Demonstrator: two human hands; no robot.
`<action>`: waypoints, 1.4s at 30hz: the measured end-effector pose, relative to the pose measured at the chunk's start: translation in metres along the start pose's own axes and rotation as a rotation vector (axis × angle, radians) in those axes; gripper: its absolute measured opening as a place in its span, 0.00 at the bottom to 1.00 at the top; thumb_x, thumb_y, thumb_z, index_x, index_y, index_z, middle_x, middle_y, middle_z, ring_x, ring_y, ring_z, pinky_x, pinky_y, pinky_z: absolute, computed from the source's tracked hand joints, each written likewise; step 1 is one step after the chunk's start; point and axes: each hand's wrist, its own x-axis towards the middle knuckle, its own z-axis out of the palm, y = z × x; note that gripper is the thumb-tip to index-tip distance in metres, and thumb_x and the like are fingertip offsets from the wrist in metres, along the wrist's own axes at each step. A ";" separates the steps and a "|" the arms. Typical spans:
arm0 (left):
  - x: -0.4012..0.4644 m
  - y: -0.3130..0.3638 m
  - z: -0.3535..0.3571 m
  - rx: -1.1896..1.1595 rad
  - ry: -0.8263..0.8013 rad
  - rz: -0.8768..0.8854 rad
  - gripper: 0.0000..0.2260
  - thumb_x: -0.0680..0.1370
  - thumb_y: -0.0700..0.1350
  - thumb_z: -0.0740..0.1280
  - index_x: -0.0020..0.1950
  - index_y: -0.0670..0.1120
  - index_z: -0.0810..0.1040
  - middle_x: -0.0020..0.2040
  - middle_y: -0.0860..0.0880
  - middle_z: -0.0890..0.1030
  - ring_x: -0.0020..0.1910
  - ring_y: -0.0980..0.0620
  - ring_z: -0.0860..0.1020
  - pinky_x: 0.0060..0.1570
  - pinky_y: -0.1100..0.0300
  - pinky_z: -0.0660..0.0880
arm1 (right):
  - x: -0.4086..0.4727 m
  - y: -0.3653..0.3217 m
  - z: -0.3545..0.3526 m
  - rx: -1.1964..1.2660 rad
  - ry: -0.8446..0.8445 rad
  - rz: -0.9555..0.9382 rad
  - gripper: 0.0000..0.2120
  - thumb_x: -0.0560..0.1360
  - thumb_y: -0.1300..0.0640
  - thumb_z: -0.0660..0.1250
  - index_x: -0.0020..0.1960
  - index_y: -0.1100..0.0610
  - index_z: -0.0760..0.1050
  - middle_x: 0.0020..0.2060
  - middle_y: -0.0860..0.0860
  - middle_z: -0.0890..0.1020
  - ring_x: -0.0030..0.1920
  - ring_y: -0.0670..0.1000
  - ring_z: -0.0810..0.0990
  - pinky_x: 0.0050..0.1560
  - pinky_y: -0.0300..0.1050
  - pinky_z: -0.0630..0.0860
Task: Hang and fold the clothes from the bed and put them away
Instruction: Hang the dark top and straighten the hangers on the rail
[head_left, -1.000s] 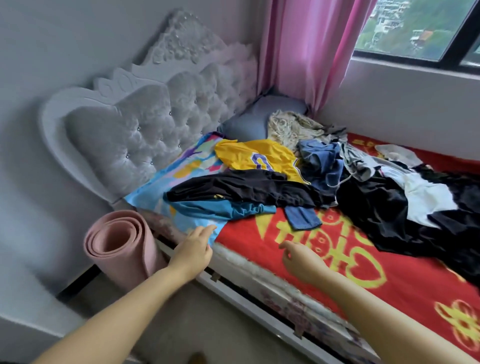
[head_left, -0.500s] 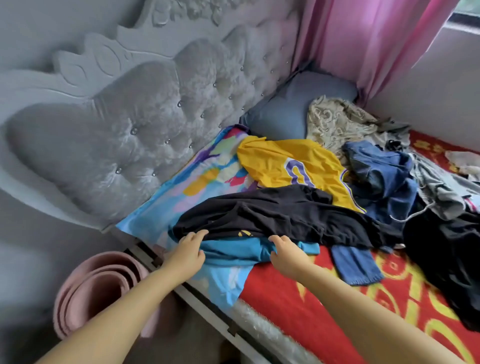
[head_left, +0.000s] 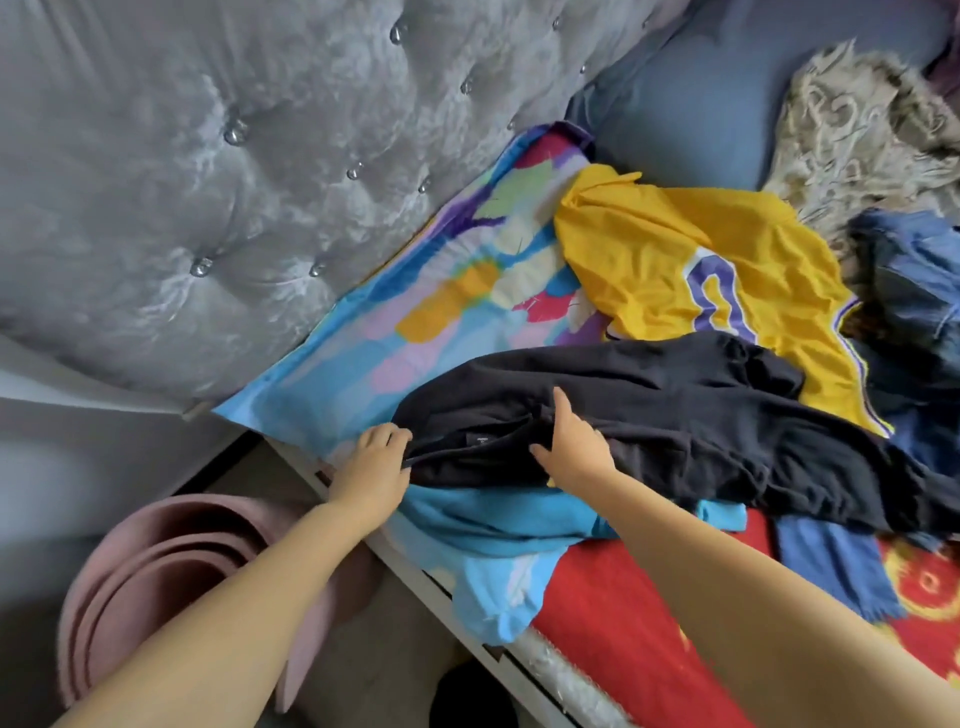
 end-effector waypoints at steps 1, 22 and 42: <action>0.002 -0.001 0.001 -0.006 0.050 -0.002 0.14 0.79 0.43 0.62 0.65 0.45 0.69 0.66 0.48 0.69 0.67 0.48 0.64 0.63 0.55 0.66 | 0.000 0.003 0.008 -0.027 -0.019 0.017 0.30 0.77 0.50 0.64 0.73 0.56 0.55 0.59 0.55 0.78 0.59 0.59 0.76 0.57 0.51 0.70; -0.124 0.100 -0.048 -0.638 0.124 -0.176 0.16 0.81 0.52 0.56 0.40 0.44 0.71 0.39 0.45 0.74 0.43 0.48 0.72 0.43 0.54 0.65 | -0.169 0.053 -0.060 0.438 0.114 0.000 0.06 0.77 0.59 0.61 0.47 0.52 0.76 0.33 0.47 0.77 0.32 0.46 0.74 0.28 0.33 0.66; -0.473 0.154 0.021 -0.689 0.575 -0.183 0.09 0.75 0.40 0.62 0.37 0.39 0.67 0.30 0.46 0.66 0.31 0.50 0.64 0.31 0.55 0.57 | -0.486 0.154 0.013 0.439 0.398 -0.378 0.16 0.77 0.66 0.61 0.57 0.50 0.78 0.41 0.43 0.70 0.45 0.49 0.70 0.43 0.35 0.62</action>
